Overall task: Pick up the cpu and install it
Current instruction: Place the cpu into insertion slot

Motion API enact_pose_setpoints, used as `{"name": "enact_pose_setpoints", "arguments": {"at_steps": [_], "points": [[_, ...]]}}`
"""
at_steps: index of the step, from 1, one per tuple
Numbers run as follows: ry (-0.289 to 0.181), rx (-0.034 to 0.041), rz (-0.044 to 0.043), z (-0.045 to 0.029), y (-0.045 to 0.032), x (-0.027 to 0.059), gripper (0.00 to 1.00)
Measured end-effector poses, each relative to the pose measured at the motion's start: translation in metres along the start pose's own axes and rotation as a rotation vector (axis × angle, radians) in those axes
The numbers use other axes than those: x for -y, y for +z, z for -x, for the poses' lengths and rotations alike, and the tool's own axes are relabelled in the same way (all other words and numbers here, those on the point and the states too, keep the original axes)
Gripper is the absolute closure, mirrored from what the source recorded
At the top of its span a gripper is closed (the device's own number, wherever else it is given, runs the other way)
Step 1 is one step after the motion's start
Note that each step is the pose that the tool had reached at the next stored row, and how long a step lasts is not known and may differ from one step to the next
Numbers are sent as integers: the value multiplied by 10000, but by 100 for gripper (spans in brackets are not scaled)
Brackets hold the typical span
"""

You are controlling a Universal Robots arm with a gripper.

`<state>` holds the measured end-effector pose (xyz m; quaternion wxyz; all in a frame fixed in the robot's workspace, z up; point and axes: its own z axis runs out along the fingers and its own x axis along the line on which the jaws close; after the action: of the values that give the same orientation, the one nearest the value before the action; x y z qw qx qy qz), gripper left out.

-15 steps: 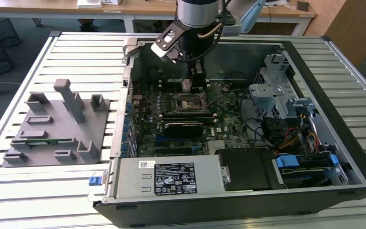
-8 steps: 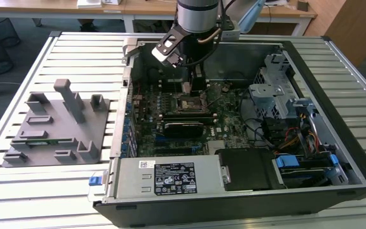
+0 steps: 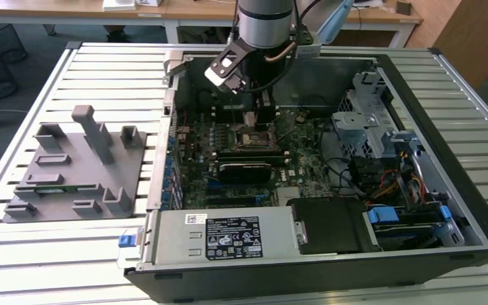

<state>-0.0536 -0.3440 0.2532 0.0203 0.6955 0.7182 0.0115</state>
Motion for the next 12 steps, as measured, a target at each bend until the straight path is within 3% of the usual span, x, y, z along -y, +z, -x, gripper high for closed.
{"name": "enact_pose_setpoints", "arguments": {"at_steps": [12], "points": [[2, -36, -3, -4, 199, -8, 46]]}}
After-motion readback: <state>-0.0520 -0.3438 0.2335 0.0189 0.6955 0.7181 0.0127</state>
